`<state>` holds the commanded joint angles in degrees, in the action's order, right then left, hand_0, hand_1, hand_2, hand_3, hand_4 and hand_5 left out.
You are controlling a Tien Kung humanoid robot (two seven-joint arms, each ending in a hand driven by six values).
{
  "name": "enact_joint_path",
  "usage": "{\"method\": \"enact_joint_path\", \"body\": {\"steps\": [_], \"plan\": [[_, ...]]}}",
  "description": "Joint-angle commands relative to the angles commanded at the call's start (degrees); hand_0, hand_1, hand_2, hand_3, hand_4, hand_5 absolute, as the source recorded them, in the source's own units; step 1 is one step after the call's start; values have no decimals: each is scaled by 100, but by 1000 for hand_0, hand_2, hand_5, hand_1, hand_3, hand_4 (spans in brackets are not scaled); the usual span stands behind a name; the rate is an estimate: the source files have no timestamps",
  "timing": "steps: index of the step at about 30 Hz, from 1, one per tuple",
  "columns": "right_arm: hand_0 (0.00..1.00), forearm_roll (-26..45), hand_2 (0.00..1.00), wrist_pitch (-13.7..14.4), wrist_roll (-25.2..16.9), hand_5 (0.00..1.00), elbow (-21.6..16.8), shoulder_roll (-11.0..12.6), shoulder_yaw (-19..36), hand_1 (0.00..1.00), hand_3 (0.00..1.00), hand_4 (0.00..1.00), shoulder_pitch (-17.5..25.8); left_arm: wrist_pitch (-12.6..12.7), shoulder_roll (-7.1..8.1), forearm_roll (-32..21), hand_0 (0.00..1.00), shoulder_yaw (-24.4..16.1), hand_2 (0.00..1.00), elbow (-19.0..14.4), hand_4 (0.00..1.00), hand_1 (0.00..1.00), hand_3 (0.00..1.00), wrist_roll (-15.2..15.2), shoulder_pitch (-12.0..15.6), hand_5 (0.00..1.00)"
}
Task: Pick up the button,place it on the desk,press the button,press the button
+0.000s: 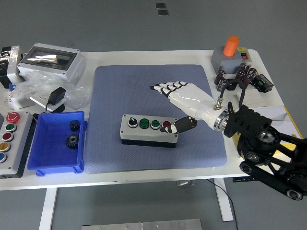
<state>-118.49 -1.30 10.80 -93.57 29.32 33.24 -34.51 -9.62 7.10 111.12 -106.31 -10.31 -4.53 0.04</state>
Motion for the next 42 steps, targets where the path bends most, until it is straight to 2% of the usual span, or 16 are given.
{"method": "enact_joint_path", "body": {"steps": [1, 5, 6, 7, 14, 27, 37, 42], "plan": [[149, -19, 190, -68, 30, 6, 23, -14, -47, 189, 756, 142, -23, 1, 2, -1, 743, -3, 593, 0, 650, 749, 585, -2, 0, 161], [149, -105, 190, -198, 127, 6, 161, -98, -230, 189, 756, 142, -119, 5, 6, 6, 743, -22, 593, 0, 650, 749, 585, -10, -2, 161], [149, -120, 190, -207, 140, 6, 195, -120, -264, 189, 756, 142, -139, 6, 7, 8, 743, -27, 593, 0, 650, 749, 585, -13, -4, 161], [115, -137, 170, -212, 151, 2, 229, -144, -296, 156, 714, 174, -157, 7, 7, 11, 743, -30, 595, 0, 654, 749, 585, -18, -5, 170], [99, -182, 161, -187, 175, 2, 369, -267, -489, 139, 705, 188, -258, 16, 8, 14, 743, -37, 594, 0, 655, 749, 584, -57, -13, 180], [92, -159, 159, -97, 163, 2, 466, -361, -689, 138, 707, 188, -239, 31, 7, 7, 744, -38, 595, 0, 653, 750, 583, -93, -19, 187], [92, -198, 159, -303, 266, 2, 553, -391, -816, 134, 702, 192, -201, 36, 5, -5, 744, -37, 596, 0, 657, 751, 582, -119, -16, 210], [92, -167, 159, -152, 194, 2, 538, -378, -767, 134, 702, 192, -190, 40, 4, -13, 744, -33, 596, 0, 657, 751, 582, -123, -14, 210]]}}
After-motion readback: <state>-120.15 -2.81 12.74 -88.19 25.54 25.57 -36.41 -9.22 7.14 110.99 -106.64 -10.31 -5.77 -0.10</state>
